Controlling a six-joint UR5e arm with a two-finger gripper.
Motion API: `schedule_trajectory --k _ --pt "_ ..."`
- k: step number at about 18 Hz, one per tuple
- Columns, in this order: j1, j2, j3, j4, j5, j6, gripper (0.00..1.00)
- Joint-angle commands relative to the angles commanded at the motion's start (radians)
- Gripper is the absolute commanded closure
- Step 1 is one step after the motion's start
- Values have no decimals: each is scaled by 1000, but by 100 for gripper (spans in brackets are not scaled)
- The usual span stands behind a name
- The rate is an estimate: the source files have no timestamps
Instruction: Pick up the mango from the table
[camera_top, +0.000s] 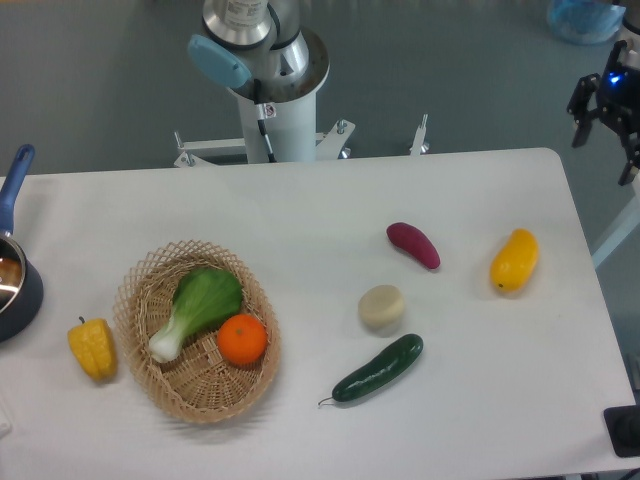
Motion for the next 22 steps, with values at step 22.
schedule_trajectory --k 22 --pt "-40 17 -138 170 -37 -293 0"
